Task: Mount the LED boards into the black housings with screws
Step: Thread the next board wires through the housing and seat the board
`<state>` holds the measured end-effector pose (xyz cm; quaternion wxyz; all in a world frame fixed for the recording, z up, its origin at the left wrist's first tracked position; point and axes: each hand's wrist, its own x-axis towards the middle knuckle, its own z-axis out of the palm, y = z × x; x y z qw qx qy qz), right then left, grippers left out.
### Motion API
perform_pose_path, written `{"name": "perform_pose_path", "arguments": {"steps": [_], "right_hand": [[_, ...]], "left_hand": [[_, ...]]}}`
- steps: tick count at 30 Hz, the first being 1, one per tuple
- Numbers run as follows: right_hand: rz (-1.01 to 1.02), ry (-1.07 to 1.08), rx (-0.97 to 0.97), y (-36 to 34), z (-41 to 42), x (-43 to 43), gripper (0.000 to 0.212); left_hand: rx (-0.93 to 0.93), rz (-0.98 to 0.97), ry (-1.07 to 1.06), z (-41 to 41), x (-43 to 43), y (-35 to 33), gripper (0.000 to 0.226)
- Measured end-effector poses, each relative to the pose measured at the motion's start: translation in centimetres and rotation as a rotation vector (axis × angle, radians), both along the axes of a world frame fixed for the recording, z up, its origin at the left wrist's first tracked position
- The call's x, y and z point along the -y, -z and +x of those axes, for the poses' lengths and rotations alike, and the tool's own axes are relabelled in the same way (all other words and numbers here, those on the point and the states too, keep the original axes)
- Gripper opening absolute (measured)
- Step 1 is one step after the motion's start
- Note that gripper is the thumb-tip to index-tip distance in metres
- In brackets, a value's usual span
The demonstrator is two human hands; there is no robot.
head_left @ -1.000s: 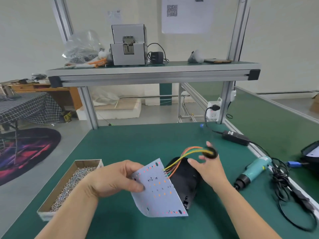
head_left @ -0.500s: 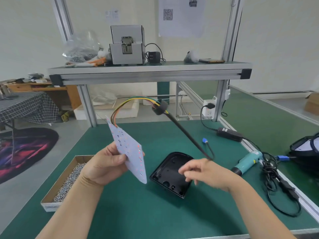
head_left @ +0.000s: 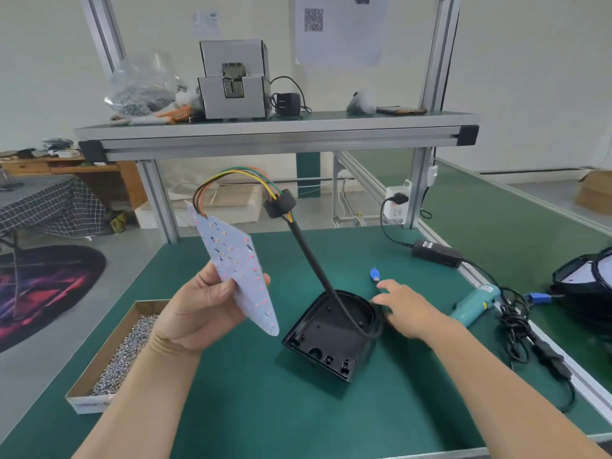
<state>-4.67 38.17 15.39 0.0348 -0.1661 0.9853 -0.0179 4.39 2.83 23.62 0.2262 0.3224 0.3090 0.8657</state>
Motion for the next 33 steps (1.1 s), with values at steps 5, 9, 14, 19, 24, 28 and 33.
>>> {"name": "perform_pose_path", "arguments": {"steps": [5, 9, 14, 19, 24, 28, 33], "right_hand": [[-0.528, 0.040, -0.417, -2.2, 0.4, -0.4, 0.015], [-0.849, 0.084, -0.768, -8.1, 2.7, 1.2, 0.028], [-1.125, -0.025, -0.505, -10.5, 5.8, 5.6, 0.027], [-1.212, -0.014, -0.283, -7.4, 6.6, 8.4, 0.028], [-1.030, -0.052, -0.257, -4.3, 7.4, 9.6, 0.029], [-1.010, -0.022, -0.214, -3.1, 7.8, 9.6, 0.031], [-0.933, -0.104, -0.198, -3.9, 8.8, 9.3, 0.031]], "left_hand": [[0.207, -0.116, -0.306, -0.9, 0.7, 3.0, 0.047], [0.404, -0.230, -0.463, -1.0, 0.4, 5.7, 0.034], [0.629, -0.245, -0.341, -0.4, -0.5, 8.2, 0.037], [0.676, -0.212, -0.272, -0.2, -1.0, 9.2, 0.035], [0.642, -0.135, -0.244, -0.3, -1.3, 9.8, 0.032], [0.672, -0.138, -0.268, -0.3, -1.4, 9.9, 0.048], [0.687, -0.148, -0.290, -0.2, -1.7, 10.0, 0.051]]}}
